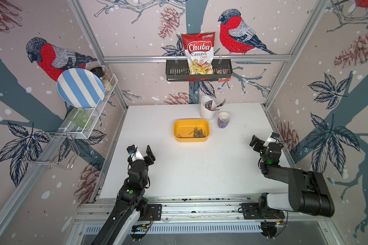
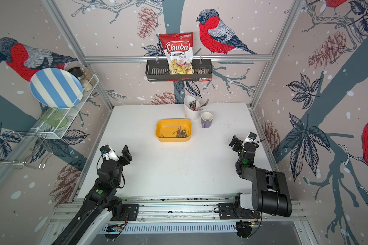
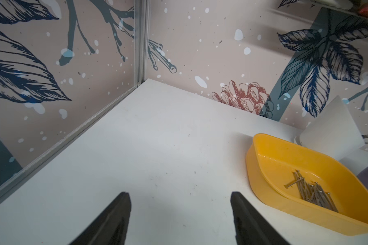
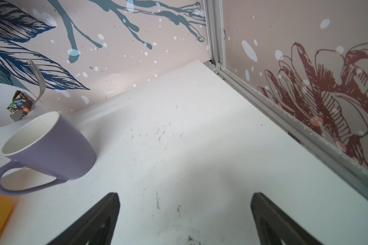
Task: Put the nails on the desktop into the storage box
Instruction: Reset both arms
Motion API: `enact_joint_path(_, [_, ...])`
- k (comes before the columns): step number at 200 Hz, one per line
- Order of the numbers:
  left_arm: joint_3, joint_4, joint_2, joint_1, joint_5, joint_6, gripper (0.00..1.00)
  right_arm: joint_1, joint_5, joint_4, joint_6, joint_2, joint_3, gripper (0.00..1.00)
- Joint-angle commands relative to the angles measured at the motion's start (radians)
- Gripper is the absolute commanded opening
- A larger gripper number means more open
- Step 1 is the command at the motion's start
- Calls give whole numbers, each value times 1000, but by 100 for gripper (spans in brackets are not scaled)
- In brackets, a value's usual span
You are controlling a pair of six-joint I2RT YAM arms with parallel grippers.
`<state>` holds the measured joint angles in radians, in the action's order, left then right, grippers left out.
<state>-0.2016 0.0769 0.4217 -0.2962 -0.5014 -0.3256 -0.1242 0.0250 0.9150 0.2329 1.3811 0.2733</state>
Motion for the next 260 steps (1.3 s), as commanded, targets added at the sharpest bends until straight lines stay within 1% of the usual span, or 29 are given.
enact_joint_path(1, [28, 86, 21, 24, -26, 37, 76, 3, -7, 159, -34, 31, -14, 100])
enact_joint_path(7, [38, 117, 36, 34, -19, 40, 76, 3, -13, 176, -37, 36, -16, 100])
enact_joint_path(18, [47, 174, 69, 48, -5, 55, 75, 9, -24, 142, -45, 34, -2, 100])
enact_joint_path(30, [52, 238, 116, 64, 5, 63, 75, 19, -29, 167, -60, 39, -11, 100])
enact_joint_path(40, [53, 294, 163, 80, 21, 76, 75, 42, -9, 184, -81, 37, -25, 100])
enact_joint_path(52, [48, 345, 221, 102, 38, 93, 75, 72, 21, 255, -108, 51, -60, 100])
enact_joint_path(70, [51, 424, 302, 147, 66, 94, 75, 117, 77, 444, -140, 116, -122, 100])
enact_joint_path(78, [48, 454, 340, 168, 85, 95, 75, 133, 91, 485, -157, 137, -125, 100])
enact_joint_path(89, [46, 495, 388, 193, 109, 110, 75, 147, 95, 440, -178, 135, -100, 100])
enact_joint_path(102, [48, 540, 436, 214, 125, 125, 75, 149, 82, 309, -182, 111, -59, 100])
enact_joint_path(115, [49, 576, 478, 233, 137, 128, 76, 144, 77, 347, -181, 130, -62, 100])
enact_joint_path(129, [50, 612, 519, 247, 155, 131, 76, 143, 74, 307, -179, 119, -52, 100])
enact_joint_path(185, [37, 774, 707, 276, 181, 155, 77, 144, 78, 317, -179, 119, -55, 100])
enact_joint_path(260, [-92, 880, 939, 282, 283, 210, 78, 139, 70, 311, -176, 121, -50, 100])
